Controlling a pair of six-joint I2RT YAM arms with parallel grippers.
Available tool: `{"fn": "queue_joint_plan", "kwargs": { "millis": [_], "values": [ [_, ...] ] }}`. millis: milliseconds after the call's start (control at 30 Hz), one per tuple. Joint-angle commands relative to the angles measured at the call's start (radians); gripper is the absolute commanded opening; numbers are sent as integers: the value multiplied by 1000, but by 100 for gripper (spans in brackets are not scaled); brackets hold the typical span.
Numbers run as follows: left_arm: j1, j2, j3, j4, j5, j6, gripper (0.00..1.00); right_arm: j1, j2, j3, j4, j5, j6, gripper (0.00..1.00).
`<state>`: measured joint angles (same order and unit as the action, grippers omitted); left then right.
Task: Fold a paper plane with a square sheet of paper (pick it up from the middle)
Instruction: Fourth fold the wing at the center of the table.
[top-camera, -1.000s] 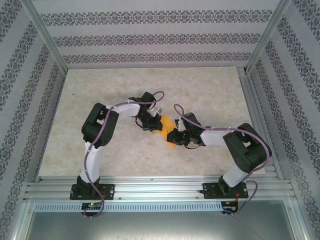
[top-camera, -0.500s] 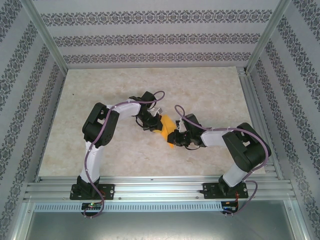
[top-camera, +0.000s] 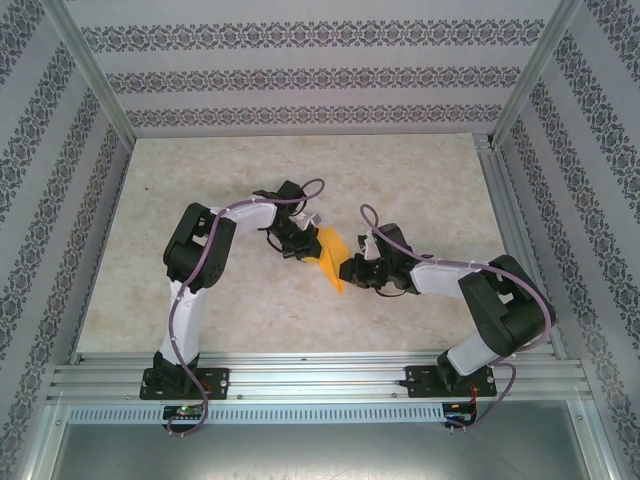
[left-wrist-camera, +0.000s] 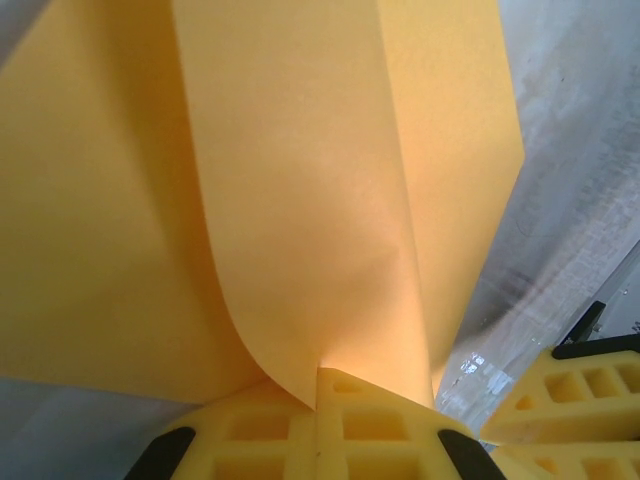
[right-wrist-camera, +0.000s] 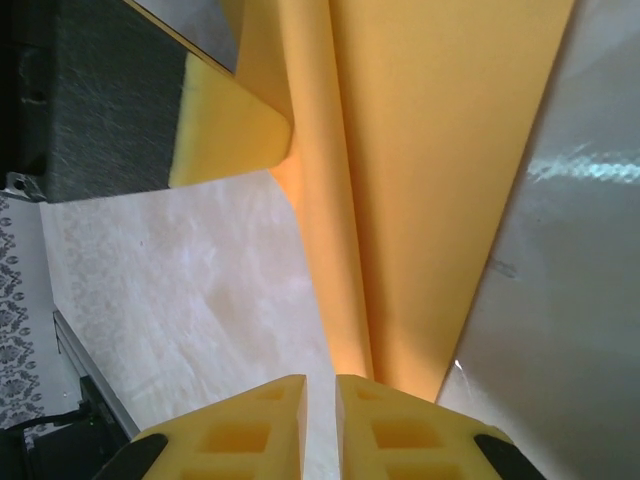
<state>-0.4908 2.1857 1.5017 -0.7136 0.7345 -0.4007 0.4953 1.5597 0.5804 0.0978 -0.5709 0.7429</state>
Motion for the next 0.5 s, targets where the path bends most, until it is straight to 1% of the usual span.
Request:
{"fn": "queue_joint_plan", "kwargs": {
  "millis": [0,233,467],
  "values": [
    [16,37,33,-53,2,55,0,6,23,-10,52,-39,30,15],
    [27,51,44,-71,9,77,0,15,52,4,60,-37,32,12],
    [40,51,44,-87,12,98,0,20,120,17,121,-81,53,11]
  ]
}}
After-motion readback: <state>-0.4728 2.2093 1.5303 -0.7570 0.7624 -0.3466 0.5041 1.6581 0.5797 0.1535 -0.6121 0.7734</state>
